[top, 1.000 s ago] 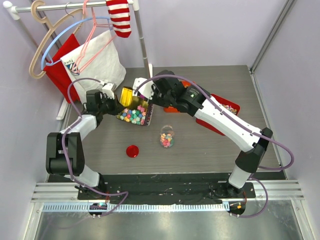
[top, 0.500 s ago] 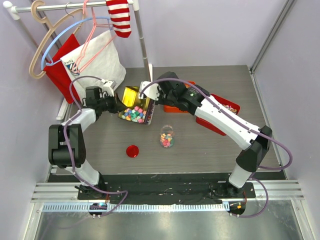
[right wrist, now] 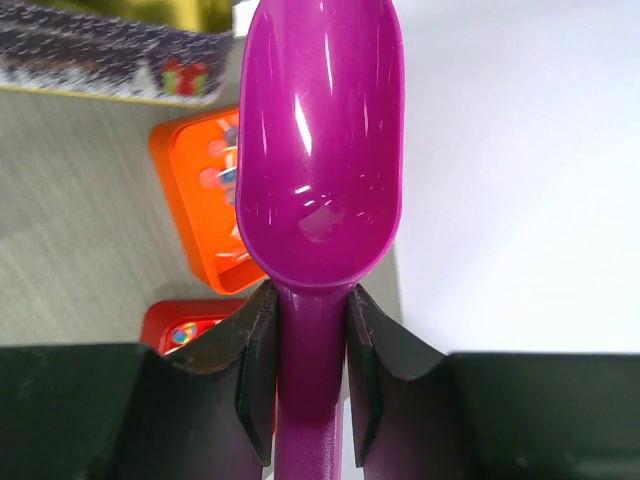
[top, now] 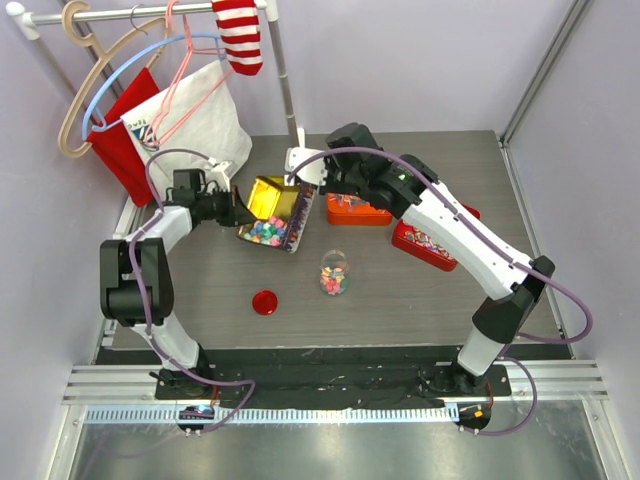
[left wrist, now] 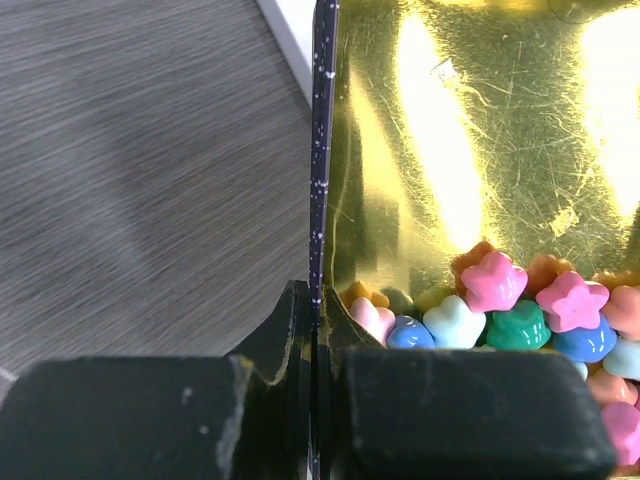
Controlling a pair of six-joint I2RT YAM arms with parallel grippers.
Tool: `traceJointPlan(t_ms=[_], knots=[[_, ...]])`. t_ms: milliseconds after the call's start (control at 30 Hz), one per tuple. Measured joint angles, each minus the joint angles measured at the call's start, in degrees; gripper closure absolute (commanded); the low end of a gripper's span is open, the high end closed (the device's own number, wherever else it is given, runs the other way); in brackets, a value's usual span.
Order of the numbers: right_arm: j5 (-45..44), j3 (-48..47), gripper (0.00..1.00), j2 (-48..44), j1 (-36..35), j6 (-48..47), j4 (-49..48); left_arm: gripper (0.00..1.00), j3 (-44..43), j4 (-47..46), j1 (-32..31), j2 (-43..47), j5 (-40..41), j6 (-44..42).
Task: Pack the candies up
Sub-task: Adjust the storage box.
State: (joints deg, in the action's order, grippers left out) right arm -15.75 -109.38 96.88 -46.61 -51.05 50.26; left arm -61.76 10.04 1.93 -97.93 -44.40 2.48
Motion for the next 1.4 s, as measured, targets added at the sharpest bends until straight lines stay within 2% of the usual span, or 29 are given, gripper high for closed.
traceJointPlan(t_ms=[167,500,733,1033,1233,1400], knots=[[-0.3,-5.2,0.99,0.0,0.0,-2.1,0.3,1.00,-2.8,3.8,0.0,-2.7,-4.7,-1.4],[-3.3,-4.5,0.99,0.0,-1.1,-4.4,1.2,1.00,-7.3,13.4,0.0,-6.8,-12.2,-6.3],[-9.0,3.3,0.99,-0.2,-2.0,-7.3,-1.1,1.00,-4.5,10.8,0.1,-4.2,-6.3,-4.9],[-9.9,11.5,0.99,-0.2,-0.2,-7.1,-0.6,1.00,-0.1,5.9,0.1,3.4,2.0,-2.0],[-5.5,10.3,0.99,0.1,-0.2,-4.6,3.1,1.00,0.1,4.7,0.1,4.0,2.7,-1.2],[-0.3,3.1,0.99,1.4,-0.5,-2.2,7.0,1.00,0.5,4.6,0.1,4.0,2.9,-1.2]])
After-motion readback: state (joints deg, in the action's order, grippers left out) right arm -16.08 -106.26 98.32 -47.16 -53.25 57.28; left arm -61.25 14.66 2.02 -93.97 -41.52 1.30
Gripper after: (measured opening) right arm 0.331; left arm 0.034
